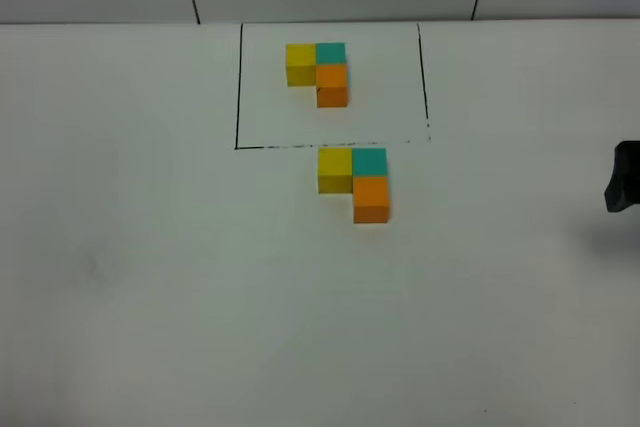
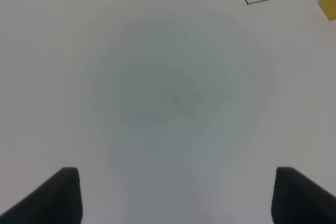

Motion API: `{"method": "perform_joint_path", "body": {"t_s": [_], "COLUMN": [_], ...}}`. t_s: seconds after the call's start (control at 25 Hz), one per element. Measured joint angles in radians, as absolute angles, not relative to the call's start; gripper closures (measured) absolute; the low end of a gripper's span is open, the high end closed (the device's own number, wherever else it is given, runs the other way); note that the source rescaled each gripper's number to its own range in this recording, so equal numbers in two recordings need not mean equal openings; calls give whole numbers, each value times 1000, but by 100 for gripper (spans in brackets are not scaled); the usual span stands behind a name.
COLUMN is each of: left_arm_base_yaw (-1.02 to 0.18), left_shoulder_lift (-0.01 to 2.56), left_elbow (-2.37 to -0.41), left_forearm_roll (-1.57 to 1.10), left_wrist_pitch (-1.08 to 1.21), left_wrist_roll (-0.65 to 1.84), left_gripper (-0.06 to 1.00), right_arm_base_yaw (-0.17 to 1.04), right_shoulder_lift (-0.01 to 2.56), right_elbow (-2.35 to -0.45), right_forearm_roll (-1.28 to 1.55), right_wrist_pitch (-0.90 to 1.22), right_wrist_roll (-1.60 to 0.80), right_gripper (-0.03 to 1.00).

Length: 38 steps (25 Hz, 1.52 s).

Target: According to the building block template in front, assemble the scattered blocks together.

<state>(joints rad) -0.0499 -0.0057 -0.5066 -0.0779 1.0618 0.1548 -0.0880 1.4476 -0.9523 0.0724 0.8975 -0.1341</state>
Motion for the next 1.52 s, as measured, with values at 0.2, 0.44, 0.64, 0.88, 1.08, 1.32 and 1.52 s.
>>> {"method": "perform_joint_path", "body": {"t_s": [0.2,0.44,0.64,0.88,1.08,1.32,1.52], "left_arm_base_yaw": [-50,-50,-50,-50,-50,-50,-50], "left_shoulder_lift": [-6,-6,-6,-6,-6,-6,-6], "left_elbow": [-507,-507,-507,-507,-507,-507,-507], "left_forearm_roll": [-78,-78,-78,-78,-78,-78,-78], "left_wrist_pitch": [1062,1062,1062,1062,1062,1062,1062], "left_wrist_roll": [155,155,155,155,155,155,155], "left_gripper": [27,27,27,27,27,27,27], "right_arm_base_yaw": [-88,-88,-79,18,51,53,53], "right_shoulder_lift": [1267,930,669,448,326,174,36], "right_elbow": [-845,-740,-681,-618,-585,-526,-518], "right_forearm_roll": [78,98,98,66,51,51,51], "right_wrist_pitch": [878,883,971,1059,1088,1095,1094], "right_wrist_roll": [-134,-133,-115,-59,-40,-39,-35], "right_gripper": [-3,-3,-3,-3,-3,-3,-3]}}
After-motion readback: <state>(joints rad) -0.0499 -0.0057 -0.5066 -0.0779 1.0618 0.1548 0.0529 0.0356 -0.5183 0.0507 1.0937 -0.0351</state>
